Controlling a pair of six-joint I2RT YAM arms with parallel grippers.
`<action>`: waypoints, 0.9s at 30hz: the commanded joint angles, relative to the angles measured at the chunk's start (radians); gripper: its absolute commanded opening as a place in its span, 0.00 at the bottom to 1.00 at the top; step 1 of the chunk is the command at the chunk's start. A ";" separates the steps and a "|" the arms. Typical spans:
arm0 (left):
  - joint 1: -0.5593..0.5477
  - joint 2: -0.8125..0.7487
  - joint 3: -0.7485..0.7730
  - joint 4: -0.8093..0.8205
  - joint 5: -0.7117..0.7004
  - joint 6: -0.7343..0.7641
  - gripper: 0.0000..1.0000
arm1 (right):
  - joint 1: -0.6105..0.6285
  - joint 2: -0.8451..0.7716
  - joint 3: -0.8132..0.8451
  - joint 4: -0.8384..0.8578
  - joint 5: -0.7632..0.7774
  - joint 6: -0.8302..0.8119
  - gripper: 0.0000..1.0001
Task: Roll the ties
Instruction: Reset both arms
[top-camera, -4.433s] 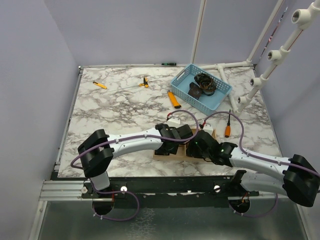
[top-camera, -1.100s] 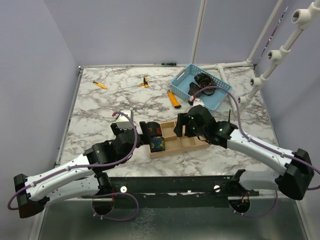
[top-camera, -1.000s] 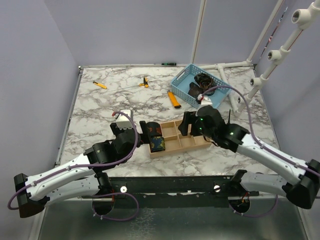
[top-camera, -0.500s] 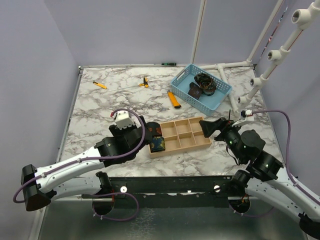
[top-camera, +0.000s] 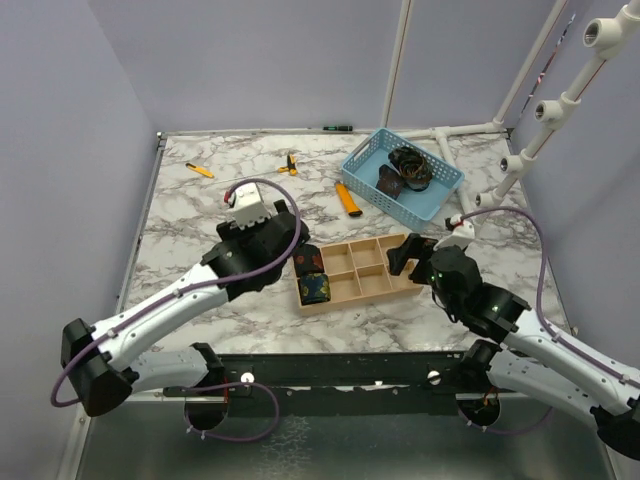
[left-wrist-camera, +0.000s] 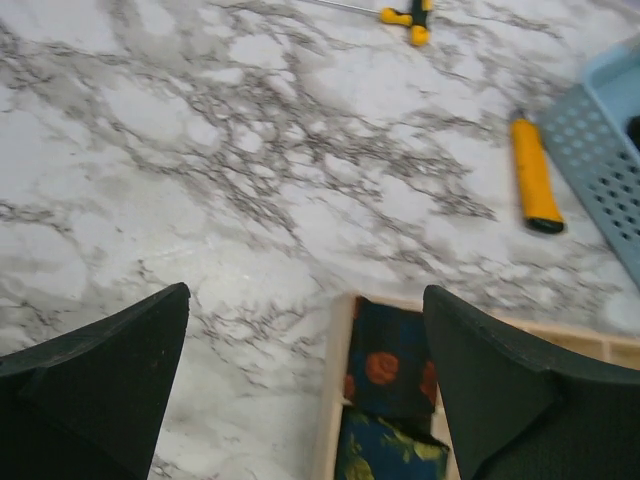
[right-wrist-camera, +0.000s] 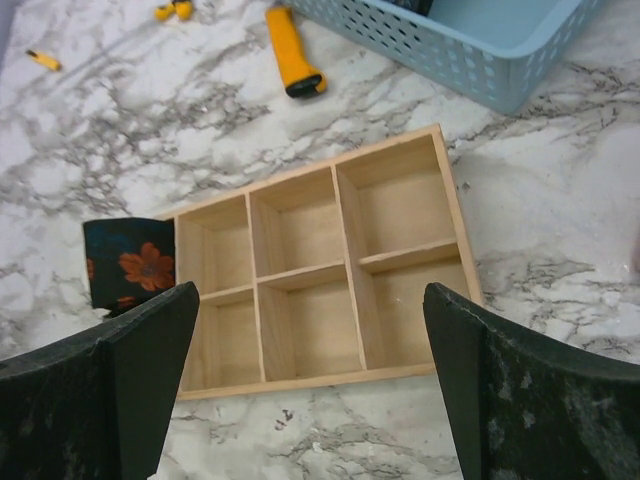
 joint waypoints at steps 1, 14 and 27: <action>0.235 0.103 0.047 0.044 0.219 0.231 0.99 | -0.016 0.057 0.046 -0.054 -0.022 0.011 1.00; 0.275 -0.052 -0.129 0.250 0.265 0.487 0.99 | -0.435 0.254 0.176 -0.160 -0.462 -0.039 1.00; 0.274 -0.068 -0.145 0.310 0.394 0.525 0.99 | -0.437 -0.018 -0.022 -0.110 -0.326 -0.124 1.00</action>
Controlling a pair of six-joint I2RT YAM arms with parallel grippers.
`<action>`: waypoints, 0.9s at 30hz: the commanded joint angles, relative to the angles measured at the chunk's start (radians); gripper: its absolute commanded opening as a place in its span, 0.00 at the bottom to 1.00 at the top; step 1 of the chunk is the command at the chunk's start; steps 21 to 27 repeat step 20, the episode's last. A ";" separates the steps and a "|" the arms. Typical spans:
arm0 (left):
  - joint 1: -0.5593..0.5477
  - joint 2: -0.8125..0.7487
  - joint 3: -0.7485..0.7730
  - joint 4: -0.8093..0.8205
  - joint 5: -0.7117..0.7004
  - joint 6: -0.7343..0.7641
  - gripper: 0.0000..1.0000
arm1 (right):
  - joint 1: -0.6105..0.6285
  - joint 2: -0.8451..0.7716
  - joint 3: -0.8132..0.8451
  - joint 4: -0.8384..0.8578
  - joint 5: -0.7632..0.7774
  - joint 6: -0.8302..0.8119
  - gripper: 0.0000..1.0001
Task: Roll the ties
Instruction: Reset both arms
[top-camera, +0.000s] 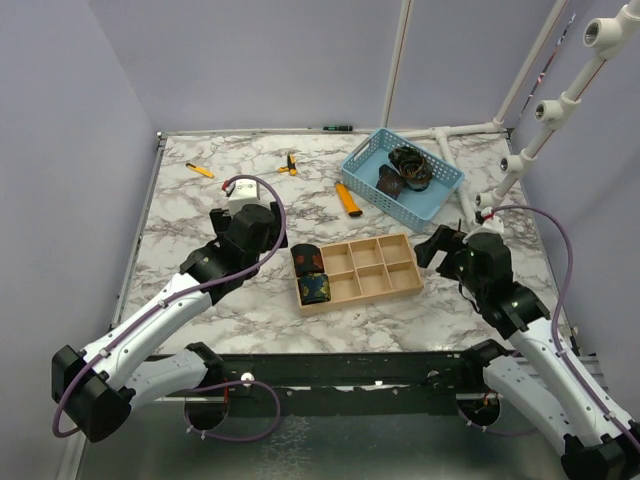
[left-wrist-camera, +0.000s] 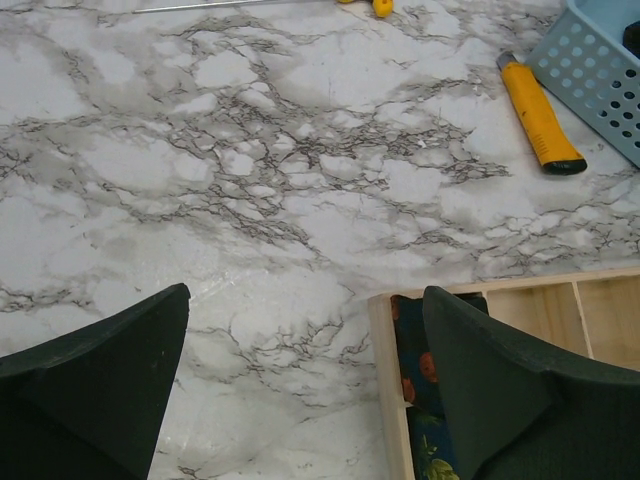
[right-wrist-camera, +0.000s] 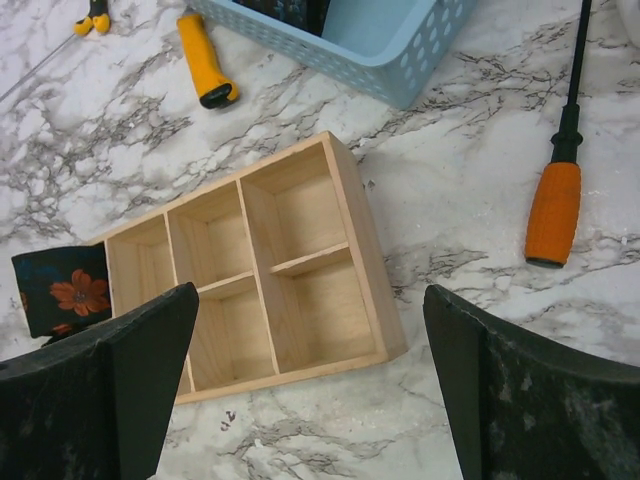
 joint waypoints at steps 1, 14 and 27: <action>0.000 -0.001 -0.013 0.044 0.060 0.023 0.99 | -0.003 0.028 -0.019 0.003 0.045 0.006 0.99; -0.001 -0.061 -0.060 0.122 0.099 0.023 0.99 | -0.003 -0.026 -0.099 0.135 -0.093 0.031 1.00; -0.002 -0.029 -0.060 0.133 0.091 0.032 0.99 | -0.003 -0.030 -0.091 0.111 -0.018 0.068 1.00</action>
